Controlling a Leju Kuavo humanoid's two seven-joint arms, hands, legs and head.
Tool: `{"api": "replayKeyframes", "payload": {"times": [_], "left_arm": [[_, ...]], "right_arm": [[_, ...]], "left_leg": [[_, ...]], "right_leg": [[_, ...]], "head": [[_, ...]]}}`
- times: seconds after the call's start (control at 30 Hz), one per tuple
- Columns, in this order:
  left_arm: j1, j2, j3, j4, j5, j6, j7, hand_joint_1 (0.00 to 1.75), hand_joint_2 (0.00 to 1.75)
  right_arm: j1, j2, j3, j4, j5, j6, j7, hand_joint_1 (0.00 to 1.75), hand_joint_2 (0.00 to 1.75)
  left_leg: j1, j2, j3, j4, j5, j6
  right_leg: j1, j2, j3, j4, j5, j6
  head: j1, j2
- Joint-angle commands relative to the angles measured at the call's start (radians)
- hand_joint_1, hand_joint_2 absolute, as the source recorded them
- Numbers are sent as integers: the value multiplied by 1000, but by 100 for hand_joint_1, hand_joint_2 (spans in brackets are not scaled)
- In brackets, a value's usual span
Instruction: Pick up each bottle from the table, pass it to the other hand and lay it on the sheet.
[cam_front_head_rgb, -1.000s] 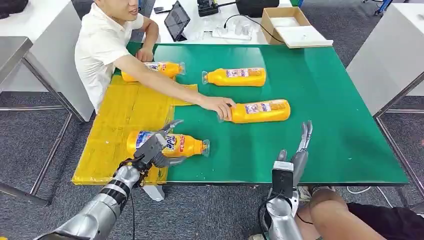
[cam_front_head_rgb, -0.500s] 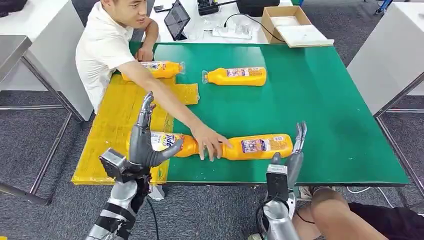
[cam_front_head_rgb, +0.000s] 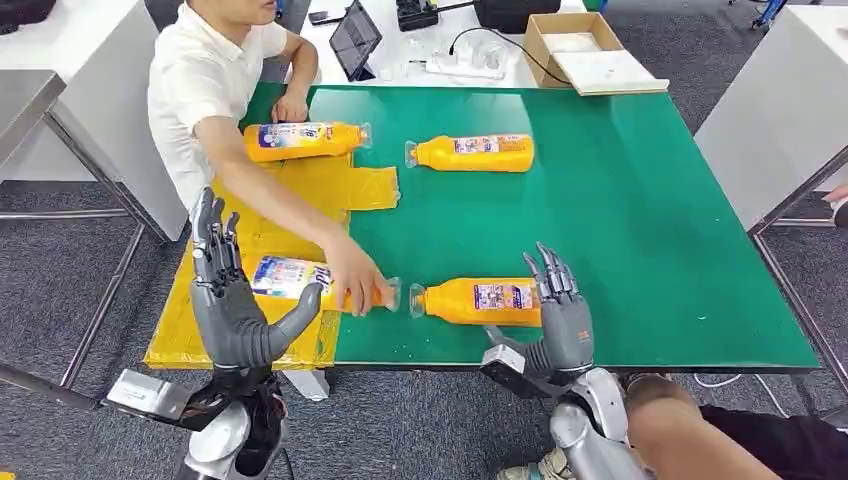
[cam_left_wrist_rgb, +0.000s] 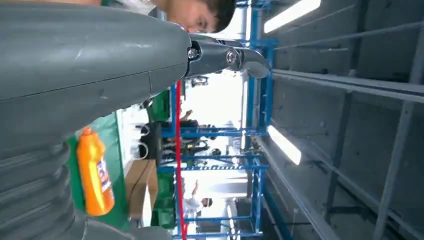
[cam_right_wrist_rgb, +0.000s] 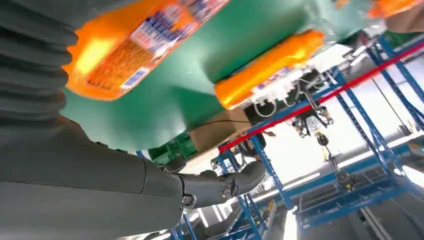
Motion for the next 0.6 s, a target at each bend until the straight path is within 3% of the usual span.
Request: {"api": "replayKeyframes", "payload": {"times": [0.03, 0.3, 0.6], "left_arm": [[-15, 54, -56, -4, -2, 16, -32, 0, 175], [-54, 58, -59, 46, 5, 13, -32, 0, 175], [-55, 56, -60, 54, 8, 9, -32, 0, 175]], "right_arm": [[-174, -68, -1, 283, 52, 65, 52, 0, 175], [-331, -84, 20, 501, 116, 90, 89, 0, 175], [-340, -80, 26, 531, 124, 94, 97, 0, 175]], "left_leg": [[1, 3, 5, -1, -2, -2], [1, 3, 3, 0, 0, -1], [1, 2, 5, -1, -1, -2]], "right_leg": [[1, 1, 4, -1, -1, -3], [1, 1, 2, 0, 0, -1], [1, 1, 4, 0, -1, -2]], "head": [[0, 0], [0, 0], [0, 0]]}}
